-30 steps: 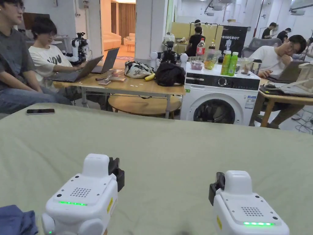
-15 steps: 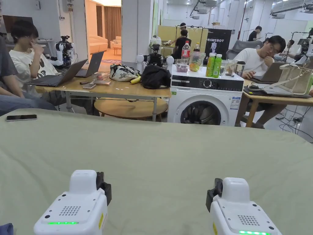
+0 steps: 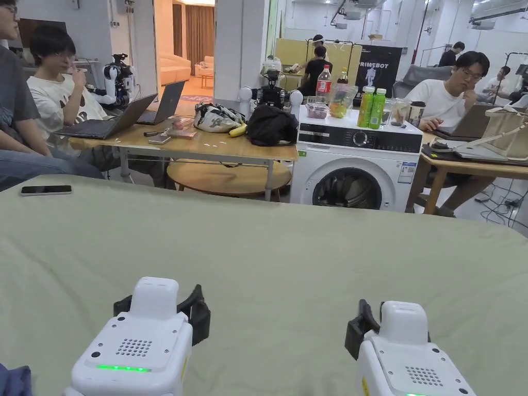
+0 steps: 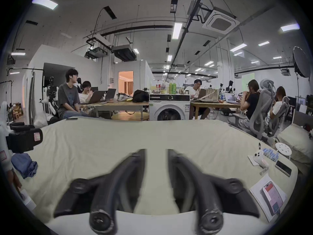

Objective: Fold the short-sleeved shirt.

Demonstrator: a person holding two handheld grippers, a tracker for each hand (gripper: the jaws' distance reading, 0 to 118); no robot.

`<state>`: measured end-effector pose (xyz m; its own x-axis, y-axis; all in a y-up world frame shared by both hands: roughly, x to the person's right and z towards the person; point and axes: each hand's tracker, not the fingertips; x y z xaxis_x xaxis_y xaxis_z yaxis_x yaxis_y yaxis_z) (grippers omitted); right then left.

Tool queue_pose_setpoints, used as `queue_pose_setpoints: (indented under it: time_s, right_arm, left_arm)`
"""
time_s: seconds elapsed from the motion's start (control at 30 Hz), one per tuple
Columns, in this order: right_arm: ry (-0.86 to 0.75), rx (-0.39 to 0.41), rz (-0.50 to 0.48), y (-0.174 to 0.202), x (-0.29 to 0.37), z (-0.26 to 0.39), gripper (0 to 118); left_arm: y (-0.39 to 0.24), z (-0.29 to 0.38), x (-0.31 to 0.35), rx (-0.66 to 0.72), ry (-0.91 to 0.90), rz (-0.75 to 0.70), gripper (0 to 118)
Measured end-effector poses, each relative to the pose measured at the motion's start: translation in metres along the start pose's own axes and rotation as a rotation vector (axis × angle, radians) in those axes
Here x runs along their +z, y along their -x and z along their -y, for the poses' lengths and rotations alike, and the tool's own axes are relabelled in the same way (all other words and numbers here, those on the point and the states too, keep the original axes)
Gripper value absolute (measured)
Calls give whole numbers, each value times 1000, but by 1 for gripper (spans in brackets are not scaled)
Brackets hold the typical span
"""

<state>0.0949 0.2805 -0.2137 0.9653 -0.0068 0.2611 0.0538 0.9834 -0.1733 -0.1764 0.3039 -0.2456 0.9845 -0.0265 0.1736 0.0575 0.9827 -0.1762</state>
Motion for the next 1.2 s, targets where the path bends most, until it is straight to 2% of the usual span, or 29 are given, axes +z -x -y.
queue_pose_setpoints:
  time_s: [0.03,0.07,0.1,0.17,0.27,0.33,0.43,0.53,0.7,0.83,1.03,1.2]
  right_arm:
    - [1,0,-1,-1,-1,-1,39]
    - [3,-3,-2,-1,-2,-3,57]
    - [0,-9,1,-2,-2,-4,69]
    - [-16,-16,38,-3,-1,-4,74]
    - [-17,-39,31,-8,-3,-5,85]
    - [-17,-47,25,-9,-4,-5,85]
    - [3,-42,9,-11,-8,-4,85]
    - [1,-25,6,-11,-8,-3,85]
    - [-19,-12,27,-9,-10,0,86]
    - [-39,-10,15,-5,-11,-1,85]
    - [-24,-48,-46,-4,-12,-3,85]
    - [2,-86,-7,0,-13,-6,86]
  left_arm:
    - [1,0,0,3,1,2,65]
    - [1,0,0,10,3,5,69]
    - [2,0,0,20,3,11,70]
    - [4,0,2,33,-1,15,70]
    - [5,-1,3,44,-13,17,70]
    - [11,0,3,66,-19,36,71]
    - [15,1,1,101,-19,29,79]
    - [22,8,2,141,-58,70,80]
    - [13,8,2,47,-67,37,80]
    - [20,2,-2,104,-44,57,80]
    - [25,5,-3,104,-45,34,80]
    - [33,7,-3,113,-39,27,80]
